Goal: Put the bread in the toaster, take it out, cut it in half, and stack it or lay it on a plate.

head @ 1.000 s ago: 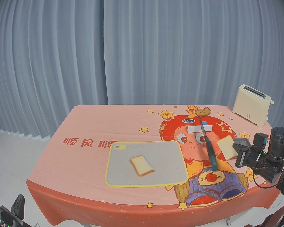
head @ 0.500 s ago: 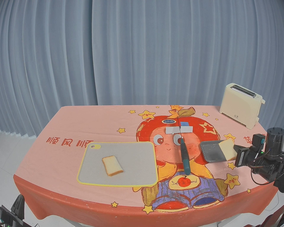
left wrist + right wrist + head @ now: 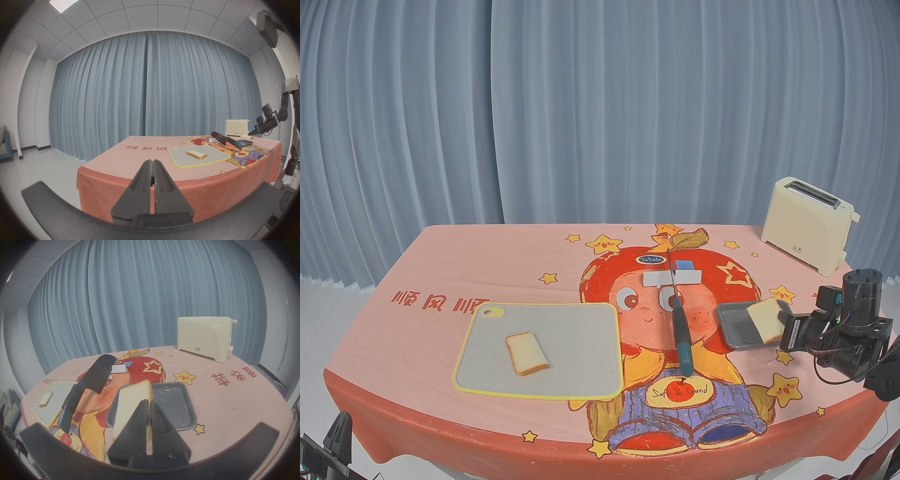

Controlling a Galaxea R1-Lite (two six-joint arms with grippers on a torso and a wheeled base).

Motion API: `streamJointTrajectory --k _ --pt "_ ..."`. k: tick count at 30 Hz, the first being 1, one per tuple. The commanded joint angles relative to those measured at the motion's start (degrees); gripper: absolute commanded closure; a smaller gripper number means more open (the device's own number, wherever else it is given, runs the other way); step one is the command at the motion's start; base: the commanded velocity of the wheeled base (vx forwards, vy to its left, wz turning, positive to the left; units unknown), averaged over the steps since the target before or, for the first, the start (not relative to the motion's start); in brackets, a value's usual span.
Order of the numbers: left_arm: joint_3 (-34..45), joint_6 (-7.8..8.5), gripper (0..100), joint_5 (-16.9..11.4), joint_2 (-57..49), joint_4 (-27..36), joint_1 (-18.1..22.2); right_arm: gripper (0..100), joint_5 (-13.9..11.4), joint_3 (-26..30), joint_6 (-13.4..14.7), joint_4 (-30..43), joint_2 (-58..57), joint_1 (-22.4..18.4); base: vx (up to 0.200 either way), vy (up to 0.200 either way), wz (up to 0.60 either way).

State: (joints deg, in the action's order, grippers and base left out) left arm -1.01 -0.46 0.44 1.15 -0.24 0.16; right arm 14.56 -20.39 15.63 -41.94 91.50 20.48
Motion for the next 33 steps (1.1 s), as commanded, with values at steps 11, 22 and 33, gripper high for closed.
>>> streamJointTrajectory --k 11,22,33 --pt "1.01 0.02 100 0.0 0.08 -0.02 0.02 100 0.21 -0.52 0.19 -6.67 8.69 -0.18 0.0 0.0 0.0" --pt "1.01 0.02 100 0.0 0.08 -0.02 0.02 100 0.65 -0.52 0.1 -9.57 11.24 -0.18 0.0 0.0 0.0" --pt "1.01 0.02 100 -0.09 0.08 -0.02 0.02 0 0.65 -0.7 0.19 -9.57 10.45 0.0 0.0 0.0 0.0"
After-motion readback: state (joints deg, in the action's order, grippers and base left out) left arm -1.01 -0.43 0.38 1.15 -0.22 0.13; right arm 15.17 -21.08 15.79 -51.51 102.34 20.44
